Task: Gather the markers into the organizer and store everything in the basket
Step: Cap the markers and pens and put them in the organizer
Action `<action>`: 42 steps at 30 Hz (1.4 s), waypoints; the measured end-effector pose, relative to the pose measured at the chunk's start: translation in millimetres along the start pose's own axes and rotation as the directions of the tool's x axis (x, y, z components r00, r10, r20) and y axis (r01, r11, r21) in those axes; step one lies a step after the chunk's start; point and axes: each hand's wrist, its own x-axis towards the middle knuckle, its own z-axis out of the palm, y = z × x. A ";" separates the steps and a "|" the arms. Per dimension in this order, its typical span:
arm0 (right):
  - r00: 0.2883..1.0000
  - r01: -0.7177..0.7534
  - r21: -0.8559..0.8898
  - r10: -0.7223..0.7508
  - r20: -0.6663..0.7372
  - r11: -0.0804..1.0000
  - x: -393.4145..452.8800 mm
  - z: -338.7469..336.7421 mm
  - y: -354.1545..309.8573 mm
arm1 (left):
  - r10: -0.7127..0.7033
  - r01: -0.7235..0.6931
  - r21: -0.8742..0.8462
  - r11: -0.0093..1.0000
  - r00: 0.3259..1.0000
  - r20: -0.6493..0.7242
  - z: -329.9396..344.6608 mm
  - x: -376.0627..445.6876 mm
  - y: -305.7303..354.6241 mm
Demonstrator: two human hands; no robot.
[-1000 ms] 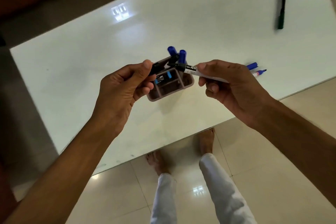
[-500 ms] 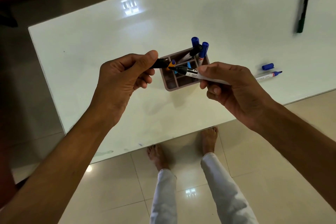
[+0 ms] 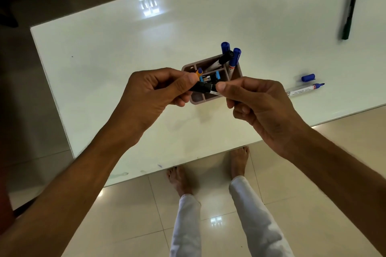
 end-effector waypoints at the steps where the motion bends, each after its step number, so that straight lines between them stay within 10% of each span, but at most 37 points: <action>1: 0.999 0.023 -0.030 -0.024 -0.033 0.999 -0.9 0.3 2.0 | 0.004 -0.005 0.022 1.000 1.000 0.009 1.2 -0.6 -1.9; 8: 0.982 0.035 -0.043 -0.042 -0.182 0.998 -0.4 20.0 11.8 | 0.068 -0.062 0.071 0.996 0.995 -0.076 2.4 6.0 -13.2; 15: 0.957 0.290 -0.660 -0.190 0.221 0.693 28.6 15.9 -15.8 | 0.044 -0.024 0.151 0.988 0.990 -0.135 -5.8 18.8 -4.2; 18: 0.916 0.253 -0.739 -0.400 -0.025 0.625 49.6 9.2 -33.4 | -0.023 0.039 0.065 0.997 0.972 -0.232 -8.8 26.6 -3.3; 27: 0.888 0.280 -0.815 -0.459 0.020 0.507 75.9 7.2 -48.1 | -0.234 0.187 -0.144 0.972 0.855 -0.462 -53.2 31.7 -1.5; 36: 0.919 0.235 -0.818 -0.394 0.010 0.525 89.7 11.1 -36.5 | -0.243 0.197 -0.146 0.970 0.853 -0.462 -62.0 20.6 -12.1; 42: 0.811 0.262 -0.814 -0.575 -0.105 0.518 70.8 -38.5 -46.4 | -0.166 0.200 0.084 0.976 0.938 -0.306 -50.1 19.2 -8.8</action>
